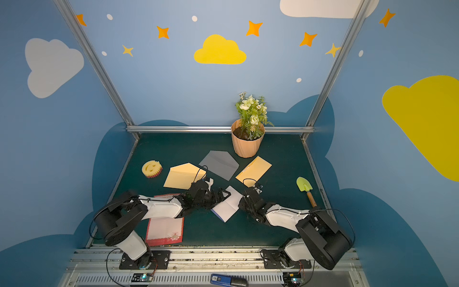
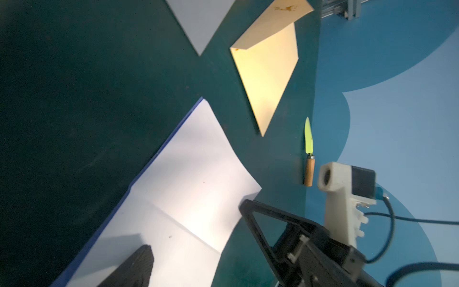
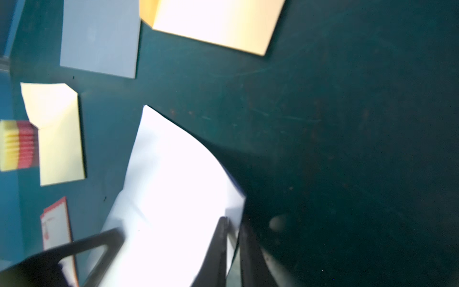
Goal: Fold the letter paper in half and place it into the envelope
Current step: Move the letter paper to the center of the board, then adjust the letter paper at the center of the board.
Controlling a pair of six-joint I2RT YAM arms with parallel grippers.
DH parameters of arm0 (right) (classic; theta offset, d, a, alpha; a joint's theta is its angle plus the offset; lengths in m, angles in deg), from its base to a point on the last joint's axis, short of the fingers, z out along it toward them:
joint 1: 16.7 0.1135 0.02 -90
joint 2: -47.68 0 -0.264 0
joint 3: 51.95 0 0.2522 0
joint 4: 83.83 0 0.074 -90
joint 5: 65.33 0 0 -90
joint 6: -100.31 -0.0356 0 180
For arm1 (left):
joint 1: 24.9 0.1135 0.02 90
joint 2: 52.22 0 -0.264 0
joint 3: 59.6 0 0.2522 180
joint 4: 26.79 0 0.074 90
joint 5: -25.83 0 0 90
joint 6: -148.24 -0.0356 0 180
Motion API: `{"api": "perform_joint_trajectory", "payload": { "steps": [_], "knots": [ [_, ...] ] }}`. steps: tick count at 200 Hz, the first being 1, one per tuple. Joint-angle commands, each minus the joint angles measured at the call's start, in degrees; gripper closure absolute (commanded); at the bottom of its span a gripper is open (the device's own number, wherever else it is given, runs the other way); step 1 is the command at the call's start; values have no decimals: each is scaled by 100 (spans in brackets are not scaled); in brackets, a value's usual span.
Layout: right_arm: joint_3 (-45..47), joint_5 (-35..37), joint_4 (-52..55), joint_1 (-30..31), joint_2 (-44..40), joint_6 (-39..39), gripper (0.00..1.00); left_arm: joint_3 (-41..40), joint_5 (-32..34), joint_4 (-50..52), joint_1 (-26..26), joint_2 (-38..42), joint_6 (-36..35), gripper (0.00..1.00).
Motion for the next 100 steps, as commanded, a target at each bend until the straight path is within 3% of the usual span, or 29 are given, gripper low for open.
{"api": "perform_joint_trajectory", "payload": {
  "steps": [1,30,59,79,100],
  "knots": [
    [58,-355,355,-127,-354,336,53,54,-209,-102,48,-224,133,7],
    [-110,-955,1182,-870,-1148,1383,34,-19,-389,43,197,-297,-35,8],
    [-679,-2385,2131,-1891,-1241,2808,33,135,-558,522,304,-324,-463,8],
    [-1170,-3595,2699,-2482,-730,3703,34,232,-656,674,380,-380,-629,8],
    [-1656,-4507,3190,-2715,-27,4483,39,313,-737,735,421,-465,-702,8]
  ]
}}
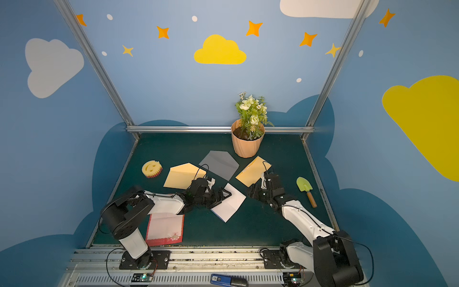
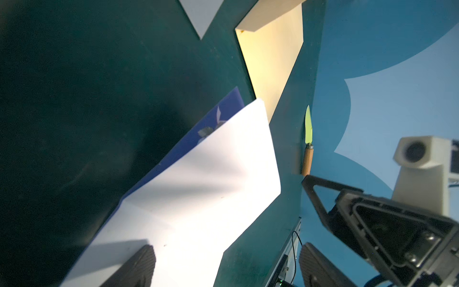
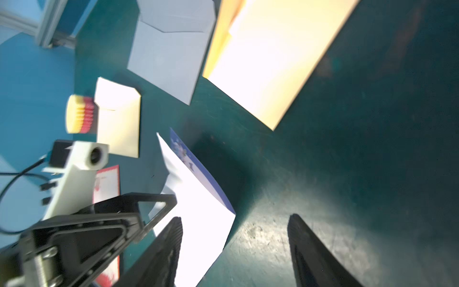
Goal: Fold the letter paper in half and place it into the envelope
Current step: Adjust the letter paper at the center of the board.
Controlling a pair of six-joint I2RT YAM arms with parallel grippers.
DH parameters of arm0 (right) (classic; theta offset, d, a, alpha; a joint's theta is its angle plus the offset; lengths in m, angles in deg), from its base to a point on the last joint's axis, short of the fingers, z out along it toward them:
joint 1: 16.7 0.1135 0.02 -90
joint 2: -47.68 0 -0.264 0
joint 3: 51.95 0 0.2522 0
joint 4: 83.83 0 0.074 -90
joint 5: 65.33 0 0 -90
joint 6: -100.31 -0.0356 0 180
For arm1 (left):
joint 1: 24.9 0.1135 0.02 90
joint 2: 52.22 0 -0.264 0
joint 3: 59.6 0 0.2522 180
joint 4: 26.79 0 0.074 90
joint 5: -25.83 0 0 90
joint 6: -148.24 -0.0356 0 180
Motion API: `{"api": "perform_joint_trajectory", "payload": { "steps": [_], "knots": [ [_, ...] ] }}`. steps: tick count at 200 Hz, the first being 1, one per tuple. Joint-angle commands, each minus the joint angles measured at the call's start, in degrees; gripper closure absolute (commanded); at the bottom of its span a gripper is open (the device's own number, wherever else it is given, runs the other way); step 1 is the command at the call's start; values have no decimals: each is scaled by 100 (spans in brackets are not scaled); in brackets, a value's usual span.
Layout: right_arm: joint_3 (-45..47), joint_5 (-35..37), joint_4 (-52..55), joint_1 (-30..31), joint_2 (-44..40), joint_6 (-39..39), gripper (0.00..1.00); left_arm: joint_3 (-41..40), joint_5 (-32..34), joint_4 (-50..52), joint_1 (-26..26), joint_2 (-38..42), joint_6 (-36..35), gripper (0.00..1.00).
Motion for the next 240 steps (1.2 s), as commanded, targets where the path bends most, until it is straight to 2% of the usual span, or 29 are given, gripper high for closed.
{"api": "perform_joint_trajectory", "payload": {
  "steps": [1,18,72,159,173,182,200,212,229,240],
  "knots": [
    [-431,-1637,994,-196,617,1388,39,67,-24,558,92,-250,-324,8],
    [-503,-2031,748,-190,969,1311,39,101,-83,559,92,-300,-342,9],
    [-944,-1688,816,-131,1583,1570,35,106,-119,567,101,-324,-368,9],
    [-1576,-1796,625,276,2721,1685,35,69,-207,413,144,-327,-333,9],
    [-1646,-1826,595,347,2814,1651,40,41,-224,378,157,-325,-324,9],
    [-1654,-1830,531,377,2822,1579,49,32,-237,350,161,-323,-309,9],
    [-1664,-1742,498,394,2791,1456,78,0,-260,293,206,-247,-290,9],
    [-1641,-1657,526,388,2713,1398,92,3,-278,274,254,-123,-288,9],
    [-1474,-1416,471,388,2465,1209,100,98,-297,490,331,139,-418,9],
    [-1311,-1196,379,379,2201,1019,100,190,-264,756,374,370,-575,9]
  ]
}}
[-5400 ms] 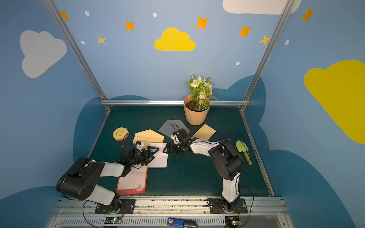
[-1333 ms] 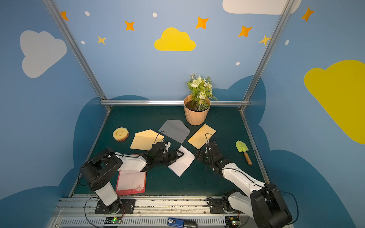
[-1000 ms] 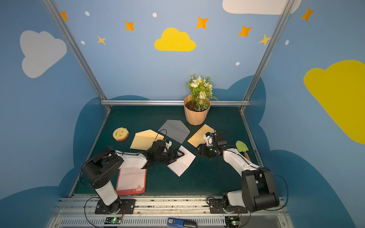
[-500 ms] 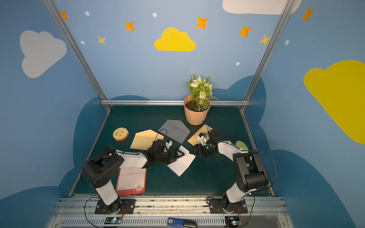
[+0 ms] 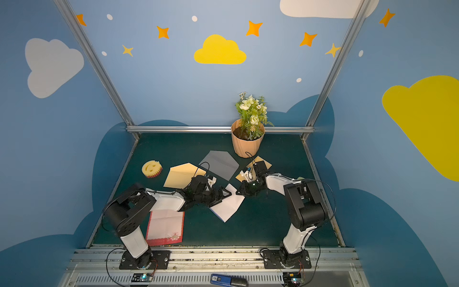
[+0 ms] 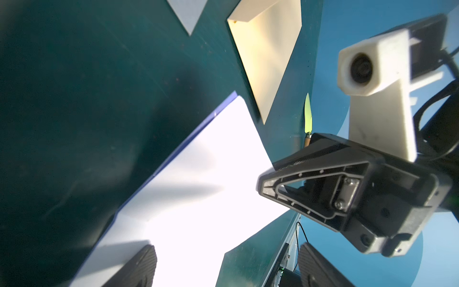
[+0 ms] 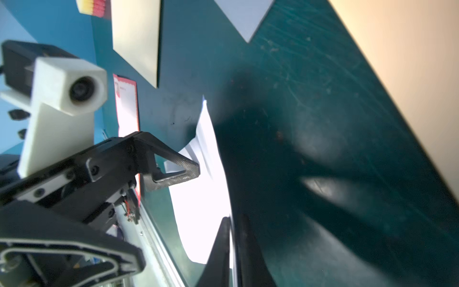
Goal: Fold the letter paper in half and place it into the envelope
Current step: Adjust the letter paper at the center of the board.
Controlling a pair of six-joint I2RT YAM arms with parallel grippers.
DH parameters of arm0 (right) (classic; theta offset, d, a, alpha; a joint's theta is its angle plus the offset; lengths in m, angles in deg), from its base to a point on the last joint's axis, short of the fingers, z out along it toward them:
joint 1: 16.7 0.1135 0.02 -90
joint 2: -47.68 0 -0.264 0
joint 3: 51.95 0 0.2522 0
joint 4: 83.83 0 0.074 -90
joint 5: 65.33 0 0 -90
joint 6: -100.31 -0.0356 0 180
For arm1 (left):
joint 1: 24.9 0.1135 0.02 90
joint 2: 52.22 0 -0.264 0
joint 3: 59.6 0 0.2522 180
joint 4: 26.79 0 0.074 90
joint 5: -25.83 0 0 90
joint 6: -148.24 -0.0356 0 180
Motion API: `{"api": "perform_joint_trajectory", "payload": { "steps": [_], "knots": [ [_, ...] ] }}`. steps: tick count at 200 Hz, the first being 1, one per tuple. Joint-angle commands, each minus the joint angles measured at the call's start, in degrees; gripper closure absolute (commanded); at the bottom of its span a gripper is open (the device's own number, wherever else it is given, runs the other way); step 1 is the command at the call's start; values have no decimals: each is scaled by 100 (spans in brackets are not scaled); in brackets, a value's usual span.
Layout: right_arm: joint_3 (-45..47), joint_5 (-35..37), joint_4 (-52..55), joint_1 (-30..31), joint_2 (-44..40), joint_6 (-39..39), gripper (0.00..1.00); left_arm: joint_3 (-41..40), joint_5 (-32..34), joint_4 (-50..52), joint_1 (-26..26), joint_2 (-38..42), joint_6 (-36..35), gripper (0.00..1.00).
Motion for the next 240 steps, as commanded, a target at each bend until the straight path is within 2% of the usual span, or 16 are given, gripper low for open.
{"api": "perform_joint_trajectory", "payload": {
  "steps": [1,49,91,117,154,210,226,240],
  "knots": [
    [233,410,-124,8,-538,-344,100,75,114,621,139,442,-311,9],
    [1318,1717,-827,117,-1801,-1511,100,623,575,1929,179,1241,-1242,8],
    [2226,2927,-1132,519,-2709,-2444,100,564,713,1756,98,1168,-1256,8],
    [2654,3415,-1290,627,-3204,-2952,100,515,802,1484,-69,996,-1091,8],
    [2715,3415,-1350,791,-3188,-3104,100,520,781,1099,-276,535,-840,8],
    [2601,3222,-1351,908,-3042,-2998,100,507,701,742,-292,31,-607,8],
    [2477,3092,-1212,920,-3067,-2833,92,520,649,700,-294,-110,-562,9],
    [2356,2965,-1063,918,-3142,-2662,75,511,621,647,-290,-235,-512,8]
  ]
}}
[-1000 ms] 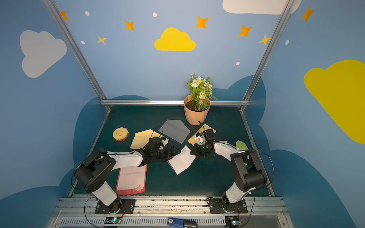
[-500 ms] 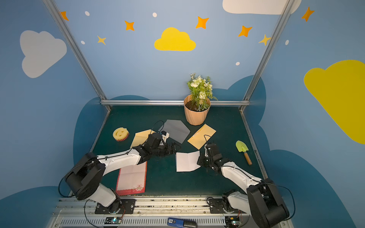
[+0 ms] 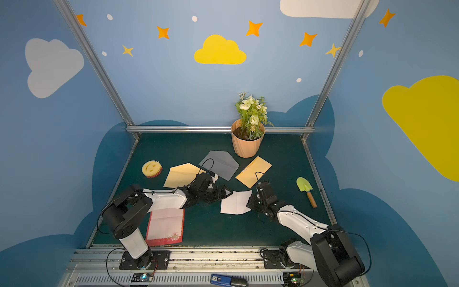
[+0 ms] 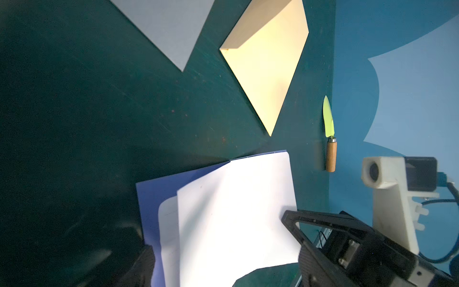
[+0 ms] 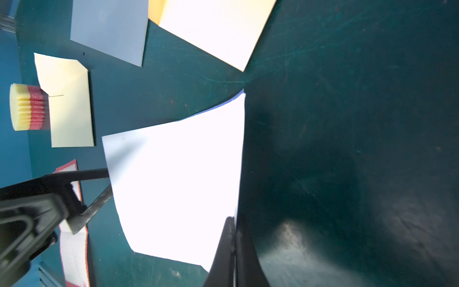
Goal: Fold the letter paper in half and place it into the envelope
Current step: Adjust the letter paper at the center of the board, then fold the letter paper at the center of the board.
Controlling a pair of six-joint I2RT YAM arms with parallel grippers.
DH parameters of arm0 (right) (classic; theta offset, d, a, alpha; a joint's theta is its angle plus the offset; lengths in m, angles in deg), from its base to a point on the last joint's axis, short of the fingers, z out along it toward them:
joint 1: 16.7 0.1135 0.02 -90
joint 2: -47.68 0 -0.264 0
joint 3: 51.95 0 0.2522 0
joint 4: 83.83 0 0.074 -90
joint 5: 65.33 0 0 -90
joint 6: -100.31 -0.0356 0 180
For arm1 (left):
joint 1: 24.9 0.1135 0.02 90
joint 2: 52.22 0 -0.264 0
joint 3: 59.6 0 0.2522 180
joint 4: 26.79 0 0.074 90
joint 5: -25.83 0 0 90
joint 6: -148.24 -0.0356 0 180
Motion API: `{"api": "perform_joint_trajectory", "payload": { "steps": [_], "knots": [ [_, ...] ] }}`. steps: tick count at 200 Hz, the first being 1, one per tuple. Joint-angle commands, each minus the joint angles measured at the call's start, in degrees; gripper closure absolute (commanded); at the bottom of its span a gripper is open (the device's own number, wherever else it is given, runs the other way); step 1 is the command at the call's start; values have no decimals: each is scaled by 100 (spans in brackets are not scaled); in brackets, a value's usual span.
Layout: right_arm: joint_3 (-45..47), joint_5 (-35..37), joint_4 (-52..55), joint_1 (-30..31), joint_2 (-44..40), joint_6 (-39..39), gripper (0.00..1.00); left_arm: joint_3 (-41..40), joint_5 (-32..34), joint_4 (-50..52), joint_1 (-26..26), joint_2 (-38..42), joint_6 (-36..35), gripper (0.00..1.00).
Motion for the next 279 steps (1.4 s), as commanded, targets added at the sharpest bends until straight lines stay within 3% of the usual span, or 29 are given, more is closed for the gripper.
{"api": "perform_joint_trajectory", "payload": {
  "steps": [1,26,42,106,145,176,221,279],
  "knots": [
    [-304,-218,198,28,-85,282,74,-44,-85,-199,6,-217,112,8],
    [-499,-441,368,34,-343,514,46,-103,-130,-320,54,-326,198,9],
    [-685,-664,487,28,-396,675,39,-147,-153,-403,91,-386,244,9],
    [-1226,-1750,384,153,123,814,39,-295,-377,-846,254,-625,492,9],
    [-1441,-1045,1373,-86,-229,953,37,-459,-448,-1109,353,-571,615,10],
    [-1344,-1365,1745,-741,-474,1302,35,-542,-419,-866,595,-64,475,10],
    [-1058,-1737,1630,-1011,-125,1420,34,-387,-224,94,1034,1141,-6,8],
    [-777,-2027,1248,-1225,322,1395,34,-110,-243,504,443,1717,77,7]
  ]
}}
